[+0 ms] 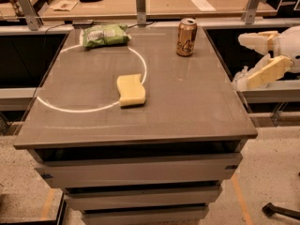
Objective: Move orange can near sponge
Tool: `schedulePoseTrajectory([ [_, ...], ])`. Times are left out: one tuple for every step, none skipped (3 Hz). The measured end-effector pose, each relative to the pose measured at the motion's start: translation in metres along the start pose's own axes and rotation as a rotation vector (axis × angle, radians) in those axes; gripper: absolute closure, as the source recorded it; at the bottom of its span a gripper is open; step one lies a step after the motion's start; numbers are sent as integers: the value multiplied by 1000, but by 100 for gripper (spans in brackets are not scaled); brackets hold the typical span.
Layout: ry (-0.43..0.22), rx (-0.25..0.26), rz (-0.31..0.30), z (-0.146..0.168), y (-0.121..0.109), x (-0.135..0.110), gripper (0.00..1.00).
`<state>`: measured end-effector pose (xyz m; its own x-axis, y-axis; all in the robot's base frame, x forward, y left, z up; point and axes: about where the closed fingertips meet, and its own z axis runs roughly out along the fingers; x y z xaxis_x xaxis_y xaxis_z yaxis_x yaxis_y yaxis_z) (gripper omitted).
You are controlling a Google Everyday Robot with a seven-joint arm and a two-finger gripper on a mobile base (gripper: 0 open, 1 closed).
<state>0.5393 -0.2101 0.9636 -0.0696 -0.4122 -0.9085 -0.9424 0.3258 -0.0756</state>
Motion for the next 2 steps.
schedulePoseTrajectory([
  [0, 0, 0, 0, 0, 0, 0],
  [-42, 8, -2, 11, -17, 1, 0],
])
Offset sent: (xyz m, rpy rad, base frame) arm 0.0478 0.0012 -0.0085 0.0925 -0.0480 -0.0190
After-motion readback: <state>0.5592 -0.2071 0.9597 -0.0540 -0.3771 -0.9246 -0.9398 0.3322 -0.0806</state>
